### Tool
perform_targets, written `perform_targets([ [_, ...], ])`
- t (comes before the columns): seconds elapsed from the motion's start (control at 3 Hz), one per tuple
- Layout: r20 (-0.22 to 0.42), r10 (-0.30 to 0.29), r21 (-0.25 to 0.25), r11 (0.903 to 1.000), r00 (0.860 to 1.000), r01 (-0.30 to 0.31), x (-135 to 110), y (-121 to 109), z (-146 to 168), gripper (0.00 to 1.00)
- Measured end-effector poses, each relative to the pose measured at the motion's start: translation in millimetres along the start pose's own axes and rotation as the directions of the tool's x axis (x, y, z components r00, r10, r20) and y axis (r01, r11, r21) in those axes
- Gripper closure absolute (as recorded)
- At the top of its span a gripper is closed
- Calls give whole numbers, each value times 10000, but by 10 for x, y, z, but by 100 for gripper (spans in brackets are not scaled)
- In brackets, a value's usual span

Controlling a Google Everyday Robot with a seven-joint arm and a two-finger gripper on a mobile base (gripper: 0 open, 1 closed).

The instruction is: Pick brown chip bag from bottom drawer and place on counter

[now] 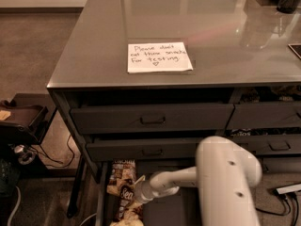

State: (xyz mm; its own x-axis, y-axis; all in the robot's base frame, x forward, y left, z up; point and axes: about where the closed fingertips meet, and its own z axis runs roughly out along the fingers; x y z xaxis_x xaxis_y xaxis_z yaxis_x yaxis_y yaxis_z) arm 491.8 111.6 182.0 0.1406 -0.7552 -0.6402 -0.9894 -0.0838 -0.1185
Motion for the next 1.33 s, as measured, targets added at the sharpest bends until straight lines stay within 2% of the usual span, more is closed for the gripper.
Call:
perform_targets([
  [0.33, 898, 478, 342, 9981, 9948, -511, -23, 142, -472, 100],
  [0.67, 1437, 828, 771, 9925, 9861, -946, -86, 156, -1099, 100],
  [1.0, 1574, 911, 1163, 9871, 9833, -1100, -366, 62, -1695, 100],
  [1.33, 1579, 263, 1708, 9838, 9871, -536, -794, -38, -2182, 100],
])
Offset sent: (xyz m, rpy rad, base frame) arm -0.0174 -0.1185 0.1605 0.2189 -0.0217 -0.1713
